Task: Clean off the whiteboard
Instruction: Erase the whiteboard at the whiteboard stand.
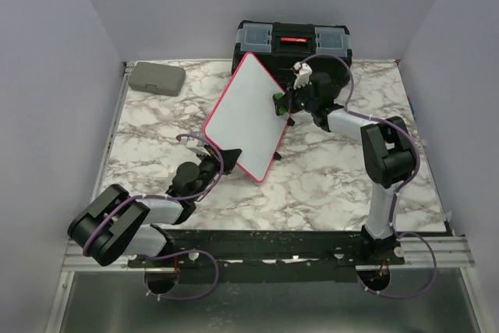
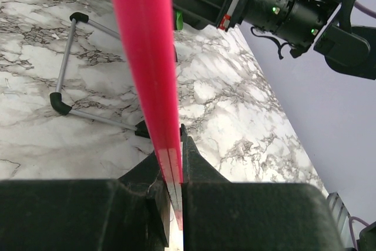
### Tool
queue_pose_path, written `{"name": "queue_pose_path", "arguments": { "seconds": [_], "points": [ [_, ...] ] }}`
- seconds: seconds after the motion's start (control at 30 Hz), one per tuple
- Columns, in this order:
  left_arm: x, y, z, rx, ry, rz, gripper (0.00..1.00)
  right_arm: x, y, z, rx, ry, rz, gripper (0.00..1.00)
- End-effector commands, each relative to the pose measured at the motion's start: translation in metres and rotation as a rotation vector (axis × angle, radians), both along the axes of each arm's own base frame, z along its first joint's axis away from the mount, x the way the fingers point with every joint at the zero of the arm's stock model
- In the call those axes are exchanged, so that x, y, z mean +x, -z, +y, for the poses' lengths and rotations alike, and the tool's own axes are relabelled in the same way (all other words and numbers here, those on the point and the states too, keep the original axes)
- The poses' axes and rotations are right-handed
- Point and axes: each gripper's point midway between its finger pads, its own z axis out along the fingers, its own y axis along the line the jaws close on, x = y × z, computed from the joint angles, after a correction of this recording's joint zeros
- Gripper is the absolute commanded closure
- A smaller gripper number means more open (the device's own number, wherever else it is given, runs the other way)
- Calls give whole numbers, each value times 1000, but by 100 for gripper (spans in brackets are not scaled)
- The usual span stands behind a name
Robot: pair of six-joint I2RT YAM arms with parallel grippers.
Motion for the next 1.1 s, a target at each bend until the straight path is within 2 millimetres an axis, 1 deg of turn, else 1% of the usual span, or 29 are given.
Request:
{"name": "queue_pose_path", "arguments": {
  "seconds": [0.0, 0.07, 0.13, 0.27, 0.43, 0.53, 0.6, 0.67, 0.73, 0.8, 0.87, 0.9, 0.97, 1.07],
  "points": [
    [-26, -45, -41, -120, 243, -61, 100, 15, 15, 11, -32, 110, 25, 99],
    [-26, -45, -40, -120, 243, -61, 100, 11, 24, 7, -68, 105, 41, 99],
    [-27, -45, -41, -122, 245, -62, 100, 0, 38, 7, -104, 57, 66, 99],
    [-27, -46, -40, -124, 244, -65, 100, -38, 67, 8, -153, -83, 153, 99],
    [-27, -47, -38, -124, 242, -69, 100, -81, 102, 8, -145, -160, 342, 99],
    [-26, -47, -37, -122, 241, -70, 100, -106, 116, 11, -103, -197, 454, 99],
    [-26, -48, -37, -122, 240, -73, 100, -115, 121, 9, -100, -195, 479, 99],
    [-26, -48, -37, -122, 241, -73, 100, -117, 122, 5, -107, -173, 474, 99],
    [-26, -49, -37, -122, 242, -74, 100, -109, 121, -2, -126, -106, 452, 99],
    [-25, -50, -37, -124, 241, -76, 100, -88, 117, -15, -147, 32, 416, 99],
    [-26, -49, -37, -123, 243, -74, 100, -61, 115, -33, -153, 202, 382, 99],
    [-26, -50, -37, -125, 241, -74, 100, -48, 113, -41, -156, 260, 368, 99],
    [-27, -49, -36, -122, 241, -73, 100, -30, 112, -48, -136, 318, 361, 99],
    [-28, -48, -35, -119, 240, -73, 100, -11, 111, -53, -139, 368, 333, 99]
  ]
}}
